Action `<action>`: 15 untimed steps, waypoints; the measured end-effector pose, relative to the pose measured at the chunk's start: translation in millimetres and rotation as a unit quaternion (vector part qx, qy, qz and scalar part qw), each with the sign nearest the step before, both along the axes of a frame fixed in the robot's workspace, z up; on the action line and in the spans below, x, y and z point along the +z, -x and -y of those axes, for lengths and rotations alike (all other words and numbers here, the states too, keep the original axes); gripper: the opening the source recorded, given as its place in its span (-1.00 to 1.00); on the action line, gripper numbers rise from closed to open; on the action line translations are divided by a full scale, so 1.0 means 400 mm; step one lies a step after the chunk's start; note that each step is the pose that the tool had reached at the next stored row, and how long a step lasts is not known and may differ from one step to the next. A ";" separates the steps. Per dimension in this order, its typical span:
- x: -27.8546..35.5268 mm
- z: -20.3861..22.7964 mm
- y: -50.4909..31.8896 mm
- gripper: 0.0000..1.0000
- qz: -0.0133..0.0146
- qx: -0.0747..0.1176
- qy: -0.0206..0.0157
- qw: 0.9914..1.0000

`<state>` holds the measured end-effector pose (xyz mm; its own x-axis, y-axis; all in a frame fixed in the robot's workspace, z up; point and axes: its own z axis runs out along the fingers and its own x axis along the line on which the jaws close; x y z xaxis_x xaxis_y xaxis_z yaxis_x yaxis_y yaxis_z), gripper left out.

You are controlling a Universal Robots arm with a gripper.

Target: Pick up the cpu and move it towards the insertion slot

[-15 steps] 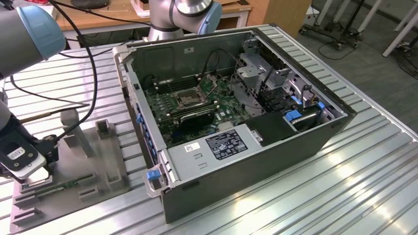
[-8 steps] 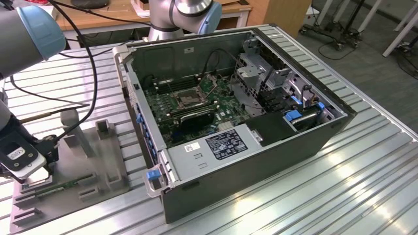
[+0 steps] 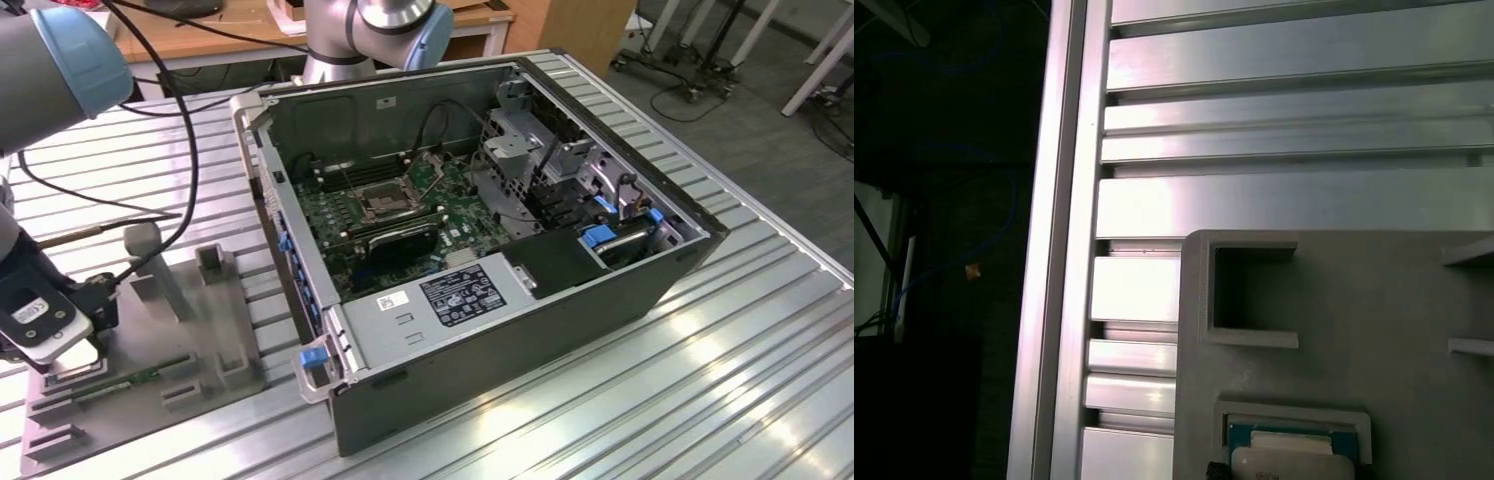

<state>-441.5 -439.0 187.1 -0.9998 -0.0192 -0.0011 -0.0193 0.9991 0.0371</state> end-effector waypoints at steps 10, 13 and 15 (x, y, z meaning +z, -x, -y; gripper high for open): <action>0.035 0.000 0.000 0.09 0.000 0.000 -0.001 1.000; 0.045 0.000 0.000 0.09 0.000 0.000 -0.001 1.000; 0.046 0.000 0.000 0.09 0.000 0.000 -0.001 1.000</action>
<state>-441.5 -439.0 205.3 -0.9998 -0.0192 -0.0013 -0.0192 0.9990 0.0392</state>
